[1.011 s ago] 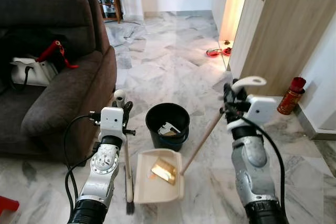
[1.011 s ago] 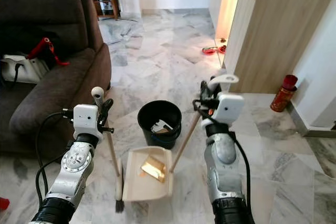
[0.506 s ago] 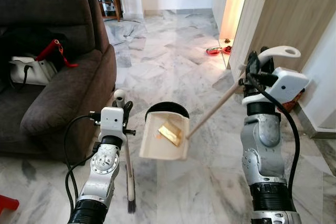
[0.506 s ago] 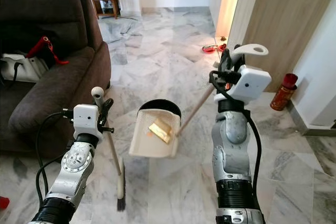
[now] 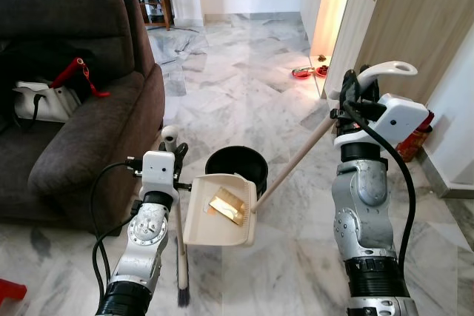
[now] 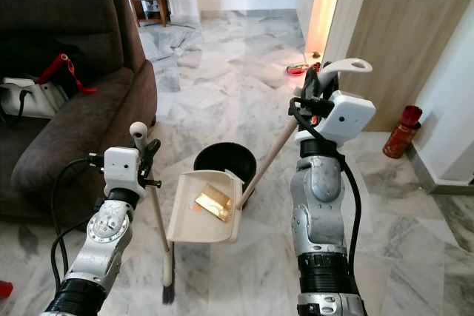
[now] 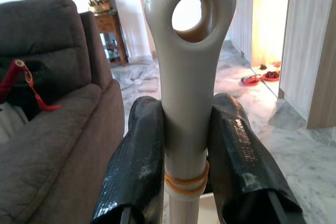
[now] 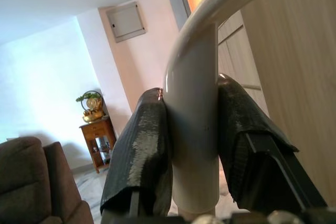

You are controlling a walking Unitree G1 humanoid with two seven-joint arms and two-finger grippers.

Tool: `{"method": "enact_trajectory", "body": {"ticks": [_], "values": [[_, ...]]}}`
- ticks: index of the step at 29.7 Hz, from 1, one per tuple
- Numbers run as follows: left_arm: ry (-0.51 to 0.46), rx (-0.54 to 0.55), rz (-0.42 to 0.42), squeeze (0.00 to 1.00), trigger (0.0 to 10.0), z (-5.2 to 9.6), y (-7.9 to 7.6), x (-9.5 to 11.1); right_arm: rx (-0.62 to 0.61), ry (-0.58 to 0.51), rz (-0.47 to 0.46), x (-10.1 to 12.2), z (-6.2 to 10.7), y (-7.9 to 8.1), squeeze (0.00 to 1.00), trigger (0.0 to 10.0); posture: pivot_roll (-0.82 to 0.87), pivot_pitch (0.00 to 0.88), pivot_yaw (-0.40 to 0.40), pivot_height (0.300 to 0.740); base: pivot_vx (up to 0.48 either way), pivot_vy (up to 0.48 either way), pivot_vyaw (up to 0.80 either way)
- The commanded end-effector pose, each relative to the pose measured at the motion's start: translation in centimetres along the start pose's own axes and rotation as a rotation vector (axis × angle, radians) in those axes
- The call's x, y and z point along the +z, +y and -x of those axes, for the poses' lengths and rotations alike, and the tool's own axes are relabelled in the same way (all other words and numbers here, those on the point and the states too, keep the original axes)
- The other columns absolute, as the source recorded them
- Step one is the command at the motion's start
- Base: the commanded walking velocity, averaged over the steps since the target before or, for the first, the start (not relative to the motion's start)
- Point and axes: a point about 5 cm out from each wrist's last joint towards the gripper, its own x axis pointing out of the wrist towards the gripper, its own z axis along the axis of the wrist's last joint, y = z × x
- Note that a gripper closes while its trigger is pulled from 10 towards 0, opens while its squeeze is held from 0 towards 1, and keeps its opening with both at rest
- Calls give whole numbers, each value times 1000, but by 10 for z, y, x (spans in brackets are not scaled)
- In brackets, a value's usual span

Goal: Sweep floor

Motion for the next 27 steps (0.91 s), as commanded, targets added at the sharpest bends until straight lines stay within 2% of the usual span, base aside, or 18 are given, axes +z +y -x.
{"method": "enact_trajectory", "body": {"ticks": [1, 15, 19, 22, 24, 27], "values": [[-59, -11, -16, 0, 10000, -6, 1, 12, 17, -121, -40, 24, -10, 9, 0, 10000, -35, 0, 48, 740, 307, 0, 0], [-65, -14, -13, 0, 10000, -5, 1, 12, 20, -128, -47, 25, -12, 10, 0, 10000, -31, 0, 45, 740, 331, 0, 0], [-72, -21, -40, 0, 10000, 1, 6, 12, 19, -133, -48, 26, -12, 10, 0, 10000, -31, 0, 46, 740, 335, 0, 0], [-74, -1, -112, 0, 10000, 13, 26, 15, 15, -135, -49, 27, -13, 9, 0, 10000, -21, 0, 46, 740, 335, 0, 0], [-73, 13, -144, 0, 10000, 19, 34, 15, 12, -137, -49, 27, -12, 8, 0, 10000, -21, 0, 47, 740, 336, 0, 0], [-59, 66, -161, 0, 10000, 31, 50, 17, 9, -138, -49, 28, -12, 7, 0, 10000, -15, 0, 44, 740, 334, 0, 0]]}}
